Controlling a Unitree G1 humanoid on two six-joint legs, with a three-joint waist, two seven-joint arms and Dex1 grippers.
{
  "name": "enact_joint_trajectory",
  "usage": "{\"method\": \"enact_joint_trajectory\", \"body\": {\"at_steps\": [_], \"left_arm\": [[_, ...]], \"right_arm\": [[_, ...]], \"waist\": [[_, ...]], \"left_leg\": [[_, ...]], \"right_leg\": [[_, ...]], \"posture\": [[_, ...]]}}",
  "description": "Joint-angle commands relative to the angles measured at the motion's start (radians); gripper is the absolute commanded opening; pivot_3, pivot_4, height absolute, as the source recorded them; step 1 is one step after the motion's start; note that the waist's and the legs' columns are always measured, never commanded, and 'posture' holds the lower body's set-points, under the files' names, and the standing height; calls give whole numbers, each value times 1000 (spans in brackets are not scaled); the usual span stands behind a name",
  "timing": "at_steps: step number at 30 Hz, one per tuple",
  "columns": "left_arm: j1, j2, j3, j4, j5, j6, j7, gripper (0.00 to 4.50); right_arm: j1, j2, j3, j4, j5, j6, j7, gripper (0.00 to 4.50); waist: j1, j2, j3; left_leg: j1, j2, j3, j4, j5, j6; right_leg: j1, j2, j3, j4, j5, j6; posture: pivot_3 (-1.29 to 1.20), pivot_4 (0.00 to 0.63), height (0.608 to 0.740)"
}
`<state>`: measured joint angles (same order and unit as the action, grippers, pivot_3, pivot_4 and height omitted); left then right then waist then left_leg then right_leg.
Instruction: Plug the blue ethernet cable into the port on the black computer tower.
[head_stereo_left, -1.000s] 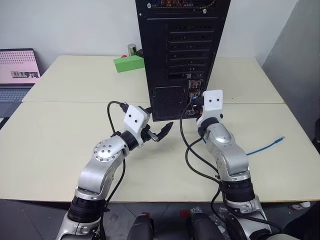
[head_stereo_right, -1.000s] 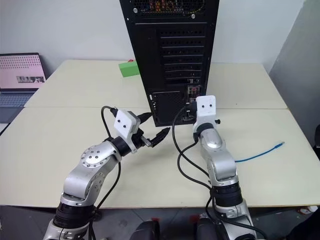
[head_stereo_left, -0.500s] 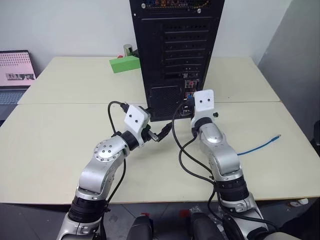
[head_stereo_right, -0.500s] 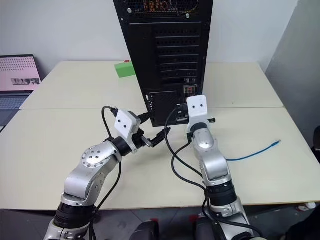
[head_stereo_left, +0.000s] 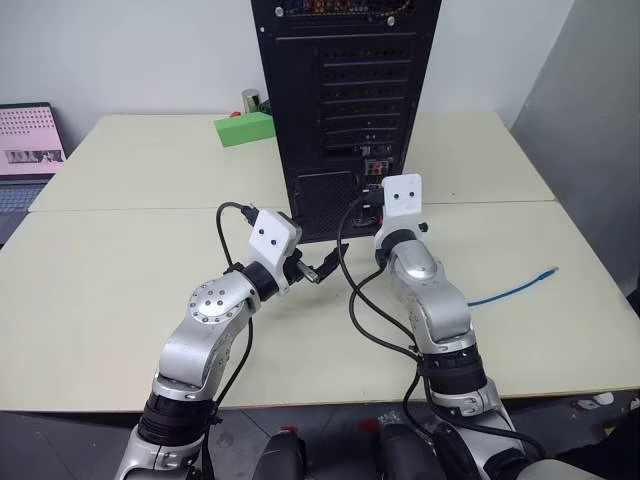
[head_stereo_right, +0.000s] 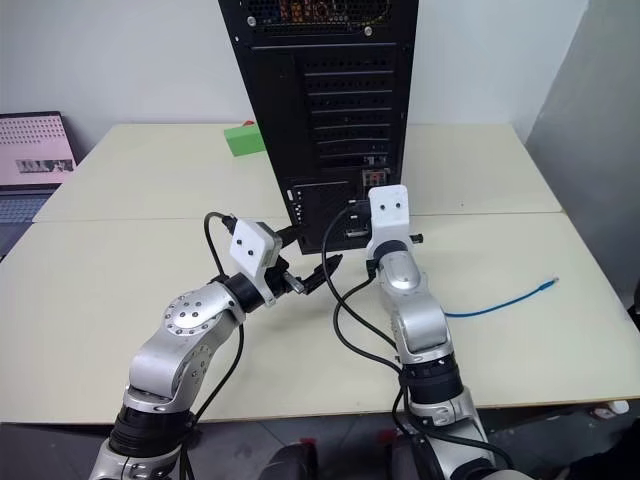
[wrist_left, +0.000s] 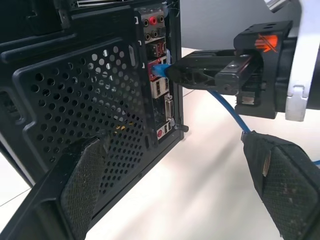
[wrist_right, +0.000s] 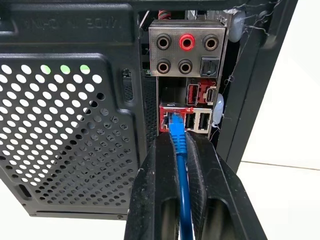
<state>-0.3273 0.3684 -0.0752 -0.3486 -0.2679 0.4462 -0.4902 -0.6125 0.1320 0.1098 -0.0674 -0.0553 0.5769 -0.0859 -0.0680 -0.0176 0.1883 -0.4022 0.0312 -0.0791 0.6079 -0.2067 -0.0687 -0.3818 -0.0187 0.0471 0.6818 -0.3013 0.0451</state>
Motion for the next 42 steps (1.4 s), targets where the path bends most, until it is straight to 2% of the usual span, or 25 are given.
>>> {"method": "enact_joint_trajectory", "body": {"at_steps": [1, 3, 9, 11, 14, 20, 22, 25, 28, 30, 35, 42], "left_arm": [[-4, -5, 5, -52, 2, -15, 7, 4475], [-3, -4, 6, -52, 2, -15, 8, 4475], [-2, -2, 12, -49, 1, -16, 8, 4475], [-6, -2, 10, -45, 2, -17, 7, 4500], [-13, -3, 10, -38, 3, -19, 5, 4500], [-28, 0, 16, -18, 4, -27, 0, 4500], [-32, 3, 16, -14, 2, -24, -5, 4500], [-43, 19, 23, -9, -14, 4, -24, 4500], [-54, 65, 19, -2, -11, 44, -56, 4500], [-59, 109, 23, 4, -4, 50, -84, 4500], [-71, 205, 81, -9, -77, 80, -185, 4500], [-77, 265, 121, -5, -150, 87, -289, 4500]], "right_arm": [[-61, 19, 5, -1, 17, -29, 20, 0], [-60, 20, -1, 0, 21, -25, 20, 0], [37, 6, -32, -84, 147, -24, 154, 0], [58, -18, -24, -92, 144, -17, 176, 673], [76, -40, -17, -103, 147, -18, 200, 1094], [120, -125, -18, -187, 164, 20, 271, 2402], [133, -167, -32, -231, 187, 41, 305, 2942], [132, -260, -61, -281, 226, 64, 389, 3445], [120, -361, -95, -307, 288, 65, 493, 4213], [107, -421, -136, -305, 334, 64, 553, 4406], [121, -603, -203, -237, 417, -8, 763, 4406], [142, -698, -238, -202, 507, -42, 915, 4406]], "waist": [[-2, 0, 0], [-5, 0, 0], [-8, 0, 0], [-7, 0, 0], [-7, 0, 0], [6, 0, 0], [12, 0, 0], [17, 0, 0], [19, 0, 0], [16, 0, 0], [18, -1, 1], [18, -1, 1]], "left_leg": [[0, 0, 0, 0, 0, 0], [0, 0, 0, 0, 0, 0], [0, 0, 0, 0, 0, 0], [0, 0, 0, -1, 0, 0], [-2, 0, 0, -2, 0, 0], [-7, -1, 0, -1, 0, 0], [-7, -1, 0, 0, 0, 0], [-8, -1, 0, 0, 0, 0], [-8, -1, -1, 1, 0, 0], [-8, -1, -1, 1, 0, 0], [-8, -1, -1, 1, 0, 0], [-8, -1, 0, 1, 0, 0]], "right_leg": [[0, 0, 0, 0, 0, 0], [0, 0, 0, 0, 0, 0], [0, 0, 0, 0, 0, 0], [0, 0, 0, -1, 0, 0], [-1, 0, 0, -2, 0, -1], [-7, -1, -1, 0, 0, -1], [-6, -1, -1, 0, 0, 0], [-6, -1, -1, 0, 0, 0], [-6, -1, -2, -1, 0, 0], [-6, -1, -2, -1, 0, 0], [-6, -1, -2, -1, 0, 0], [-6, -1, -2, -1, 0, 0]], "posture": [[0, 150, 740], [0, 150, 740], [0, 150, 740], [0, 150, 740], [0, 150, 740], [0, 150, 740], [0, 150, 740], [0, 150, 740], [0, 150, 740], [0, 150, 740], [0, 150, 740], [0, 150, 740]]}}
